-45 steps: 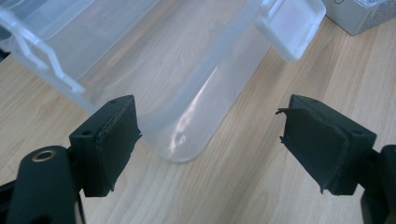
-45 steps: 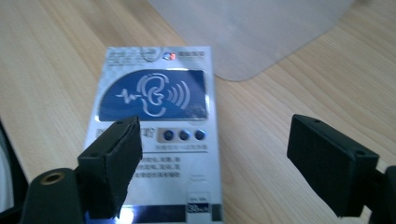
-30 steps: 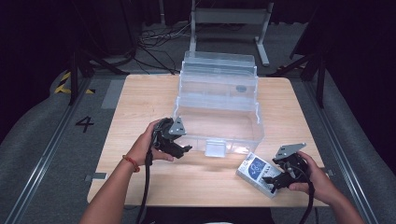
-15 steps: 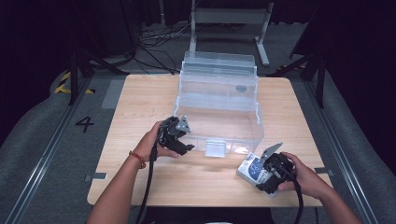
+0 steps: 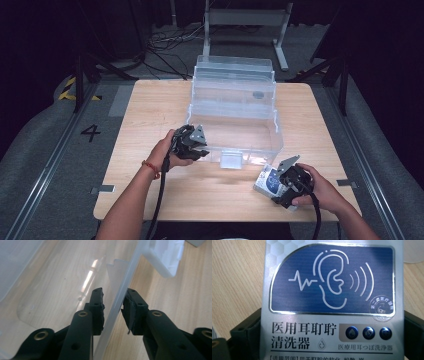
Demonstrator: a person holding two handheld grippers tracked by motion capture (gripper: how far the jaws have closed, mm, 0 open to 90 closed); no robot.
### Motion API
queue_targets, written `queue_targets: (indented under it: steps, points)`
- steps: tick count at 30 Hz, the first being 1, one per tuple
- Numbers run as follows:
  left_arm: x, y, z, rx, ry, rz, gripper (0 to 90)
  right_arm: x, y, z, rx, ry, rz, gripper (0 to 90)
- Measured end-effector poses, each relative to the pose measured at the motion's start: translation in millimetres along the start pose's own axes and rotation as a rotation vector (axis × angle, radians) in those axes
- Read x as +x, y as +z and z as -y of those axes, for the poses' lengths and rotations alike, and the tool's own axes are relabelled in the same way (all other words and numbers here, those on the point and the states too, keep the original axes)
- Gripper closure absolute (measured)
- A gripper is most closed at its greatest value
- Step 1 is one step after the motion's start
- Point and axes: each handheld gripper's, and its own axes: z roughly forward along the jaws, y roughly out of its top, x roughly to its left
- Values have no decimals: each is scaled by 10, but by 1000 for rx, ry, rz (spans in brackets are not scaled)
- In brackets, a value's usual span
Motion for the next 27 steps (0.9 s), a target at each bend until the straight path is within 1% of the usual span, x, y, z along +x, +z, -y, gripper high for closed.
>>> queue_targets:
  steps: [3,5,6,8,10,11,13,14,15,16,17,18,20,21,22,23,24,27]
  points:
    - [-51,6,-28,7,23,22,747,-19,-9,29,-3,-1,-5,41]
    - [-95,15,-58,20,35,4,750,-20,-19,43,3,-3,0,42]
    - [-97,17,-65,20,46,5,751,-21,-20,50,0,-1,-2,42]
    - [-103,14,-61,16,36,11,754,-20,-22,59,-1,3,0,43]
    - [-107,11,-55,3,31,11,756,-20,-28,68,-1,-8,-1,44]
    - [-120,4,-55,7,25,9,756,-19,-29,73,-3,-8,0,44]
    - [-135,-14,-64,7,35,2,762,-20,-36,85,0,-11,-6,44]
    - [-132,-20,-65,-2,34,2,766,-19,-38,89,0,-10,-6,45]
    - [-131,-32,-63,1,14,9,767,-20,-40,94,0,-12,-7,46]
    - [-120,-36,-63,-11,15,12,755,-18,-41,99,0,-13,-6,46]
    - [-122,-56,-63,-12,10,5,700,-19,-46,105,-2,-16,-16,46]
    - [-128,-64,-65,-22,11,-4,644,-21,-48,111,0,-17,-13,47]
    - [-145,-113,-69,-25,6,-22,552,-19,-49,120,-4,-12,-13,47]
    - [-147,-145,-72,-37,-4,-39,517,-20,-48,122,-6,-10,-14,47]
    - [-149,-179,-70,-48,-17,-46,474,-24,-48,123,-7,-12,-15,47]
    - [-149,-179,-70,-48,-17,-46,451,-24,-52,124,-5,-14,-24,47]
    - [-154,-243,-60,-79,-27,-56,441,-26,-51,124,-5,-16,-26,46]
    - [-194,-338,-47,-102,-36,-73,399,-31,-50,130,-11,-17,-27,46]
